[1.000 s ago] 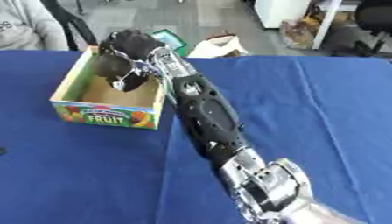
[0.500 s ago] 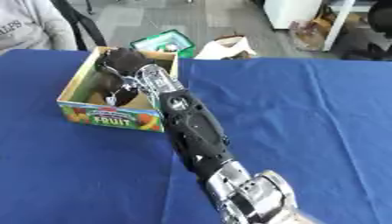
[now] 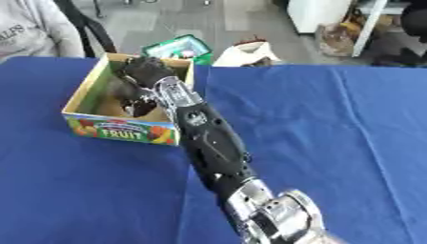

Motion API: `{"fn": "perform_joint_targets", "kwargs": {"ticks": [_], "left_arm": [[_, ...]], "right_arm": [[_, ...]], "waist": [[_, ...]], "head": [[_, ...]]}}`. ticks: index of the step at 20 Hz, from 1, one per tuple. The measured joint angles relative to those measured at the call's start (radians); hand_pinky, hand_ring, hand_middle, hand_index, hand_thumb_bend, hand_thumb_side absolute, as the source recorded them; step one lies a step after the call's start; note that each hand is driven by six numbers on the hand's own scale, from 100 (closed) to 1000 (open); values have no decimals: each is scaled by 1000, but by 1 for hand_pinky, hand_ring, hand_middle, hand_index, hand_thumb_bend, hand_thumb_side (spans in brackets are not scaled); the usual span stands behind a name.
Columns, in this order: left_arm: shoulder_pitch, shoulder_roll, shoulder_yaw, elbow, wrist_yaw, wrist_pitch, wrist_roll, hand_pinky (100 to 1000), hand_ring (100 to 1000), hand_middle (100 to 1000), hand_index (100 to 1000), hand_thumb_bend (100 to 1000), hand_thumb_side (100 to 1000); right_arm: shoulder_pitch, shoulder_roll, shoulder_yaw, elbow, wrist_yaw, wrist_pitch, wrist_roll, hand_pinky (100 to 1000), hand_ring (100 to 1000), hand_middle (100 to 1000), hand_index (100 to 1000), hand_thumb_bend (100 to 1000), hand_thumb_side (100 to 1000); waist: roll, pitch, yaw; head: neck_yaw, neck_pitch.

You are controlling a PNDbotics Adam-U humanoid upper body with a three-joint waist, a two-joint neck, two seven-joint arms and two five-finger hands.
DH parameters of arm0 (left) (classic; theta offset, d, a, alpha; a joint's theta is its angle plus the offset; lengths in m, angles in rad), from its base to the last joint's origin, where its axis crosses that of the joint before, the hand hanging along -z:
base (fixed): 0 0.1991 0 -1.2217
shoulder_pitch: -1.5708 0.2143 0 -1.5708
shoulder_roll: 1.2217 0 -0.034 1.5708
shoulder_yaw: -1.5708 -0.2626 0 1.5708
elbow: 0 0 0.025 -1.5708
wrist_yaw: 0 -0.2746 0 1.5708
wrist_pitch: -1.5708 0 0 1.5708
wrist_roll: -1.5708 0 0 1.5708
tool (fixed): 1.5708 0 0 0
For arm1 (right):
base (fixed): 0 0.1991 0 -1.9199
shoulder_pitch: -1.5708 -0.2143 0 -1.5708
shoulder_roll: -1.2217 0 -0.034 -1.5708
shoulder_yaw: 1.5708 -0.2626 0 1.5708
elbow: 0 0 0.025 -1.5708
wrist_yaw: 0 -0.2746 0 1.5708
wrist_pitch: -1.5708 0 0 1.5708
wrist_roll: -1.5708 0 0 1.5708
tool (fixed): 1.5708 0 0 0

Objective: Pick up objects on the table and place them in the box.

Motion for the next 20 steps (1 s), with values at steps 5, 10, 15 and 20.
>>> {"fn": "perform_joint_targets", "kwargs": {"ticks": [5, 10, 15, 20], "left_arm": [[1, 0, 0, 0, 0, 0, 0, 585, 489, 558, 553, 100, 774], [1, 0, 0, 0, 0, 0, 0, 585, 488, 558, 553, 100, 774], [1, 0, 0, 0, 0, 0, 0, 585, 488, 558, 553, 100, 774], [7, 0, 0, 0, 0, 0, 0, 586, 488, 557, 553, 100, 774]], "right_arm": [[0, -1, -5, 14, 7, 24, 34, 725, 769, 904, 931, 100, 315], [0, -1, -5, 14, -3, 29, 77, 825, 876, 957, 970, 100, 330], [0, -1, -5, 9, -19, 20, 95, 888, 932, 972, 982, 100, 297], [-9, -12, 7, -27, -64, -14, 47, 838, 869, 872, 926, 100, 234]], "waist": [[0, 0, 0], [0, 0, -4], [0, -1, -6], [0, -5, -20]], "head": [[0, 0], [-1, 0], [-6, 0], [-10, -1]]}}
